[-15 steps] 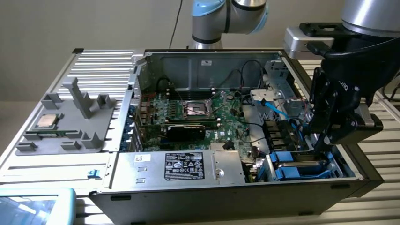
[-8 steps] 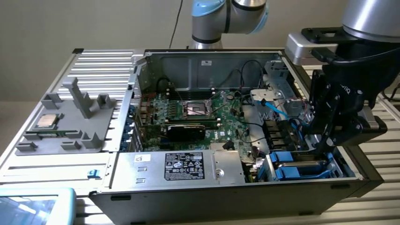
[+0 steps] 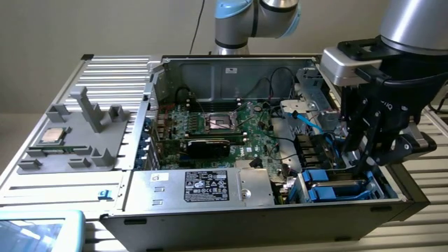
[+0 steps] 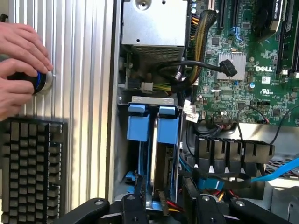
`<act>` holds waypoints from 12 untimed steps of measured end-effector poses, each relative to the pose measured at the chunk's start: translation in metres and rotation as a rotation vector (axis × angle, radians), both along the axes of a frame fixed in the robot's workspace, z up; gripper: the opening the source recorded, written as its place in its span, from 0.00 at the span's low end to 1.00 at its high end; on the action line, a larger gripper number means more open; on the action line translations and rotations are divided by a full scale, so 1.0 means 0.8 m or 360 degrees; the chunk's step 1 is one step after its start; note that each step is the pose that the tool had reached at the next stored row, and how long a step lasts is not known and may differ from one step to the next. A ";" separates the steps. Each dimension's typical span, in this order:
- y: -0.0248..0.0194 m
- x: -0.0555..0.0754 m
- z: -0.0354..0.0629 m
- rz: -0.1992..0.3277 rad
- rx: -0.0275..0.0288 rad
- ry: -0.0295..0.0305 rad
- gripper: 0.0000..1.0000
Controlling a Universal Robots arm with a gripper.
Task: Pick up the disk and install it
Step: 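Insert the first disk wire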
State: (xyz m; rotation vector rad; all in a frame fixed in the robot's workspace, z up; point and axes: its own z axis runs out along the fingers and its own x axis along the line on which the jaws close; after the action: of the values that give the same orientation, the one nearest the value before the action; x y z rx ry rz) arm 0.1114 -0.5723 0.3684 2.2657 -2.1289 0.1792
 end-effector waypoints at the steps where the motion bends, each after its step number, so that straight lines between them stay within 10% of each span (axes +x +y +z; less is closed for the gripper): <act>1: 0.0000 0.000 -0.001 0.0025 0.00001 0.00049 0.44; 12: -0.0024 0.008 -0.005 0.0180 0.00137 0.00510 0.44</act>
State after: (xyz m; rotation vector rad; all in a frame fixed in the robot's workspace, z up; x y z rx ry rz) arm 0.1175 -0.5743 0.3645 2.3784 -1.9916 0.1355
